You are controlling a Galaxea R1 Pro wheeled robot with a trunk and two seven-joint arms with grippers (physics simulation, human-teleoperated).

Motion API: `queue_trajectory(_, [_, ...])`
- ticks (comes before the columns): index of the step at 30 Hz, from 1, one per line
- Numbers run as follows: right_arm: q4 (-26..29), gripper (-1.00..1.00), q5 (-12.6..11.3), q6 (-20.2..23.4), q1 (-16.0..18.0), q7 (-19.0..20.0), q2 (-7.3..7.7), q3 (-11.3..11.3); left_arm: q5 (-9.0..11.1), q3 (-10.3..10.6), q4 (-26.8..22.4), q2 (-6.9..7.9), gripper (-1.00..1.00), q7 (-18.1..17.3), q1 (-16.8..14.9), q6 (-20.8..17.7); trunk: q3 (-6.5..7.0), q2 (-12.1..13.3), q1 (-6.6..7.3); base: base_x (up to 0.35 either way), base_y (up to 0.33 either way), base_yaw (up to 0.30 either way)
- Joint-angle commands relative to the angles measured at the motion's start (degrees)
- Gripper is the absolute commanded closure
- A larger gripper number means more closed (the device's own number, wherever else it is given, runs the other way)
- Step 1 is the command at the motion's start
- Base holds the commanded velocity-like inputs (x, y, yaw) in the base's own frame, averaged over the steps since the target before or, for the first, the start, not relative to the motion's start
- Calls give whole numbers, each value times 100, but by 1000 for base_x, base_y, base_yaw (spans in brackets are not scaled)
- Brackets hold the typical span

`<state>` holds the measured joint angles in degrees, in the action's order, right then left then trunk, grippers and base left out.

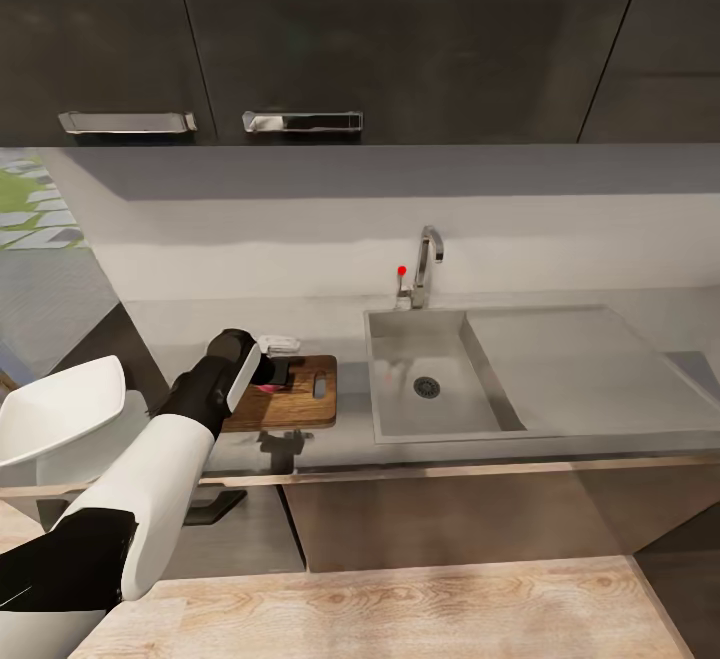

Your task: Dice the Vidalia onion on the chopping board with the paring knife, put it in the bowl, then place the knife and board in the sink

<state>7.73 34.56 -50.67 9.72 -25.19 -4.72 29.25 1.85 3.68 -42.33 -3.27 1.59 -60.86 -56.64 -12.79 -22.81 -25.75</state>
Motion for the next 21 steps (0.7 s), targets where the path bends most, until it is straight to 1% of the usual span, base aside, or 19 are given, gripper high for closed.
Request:
queue_trajectory(1, [0,-100,60,-6,4,-42,-4,28,18,10,-4,2,100,17,-5,-23,-11,-11,-3,0,0,0])
queue_trajectory(12, [0,-100,62,-6,4,-47,-18,28,26,10,19,9,100,25,-5,-23,-15,-11,-3,0,0,0])
queue_trajectory(21, [0,-100,62,-5,4,-48,-20,28,24,10,54,10,100,18,-5,-23,-79,-11,-3,0,0,0])
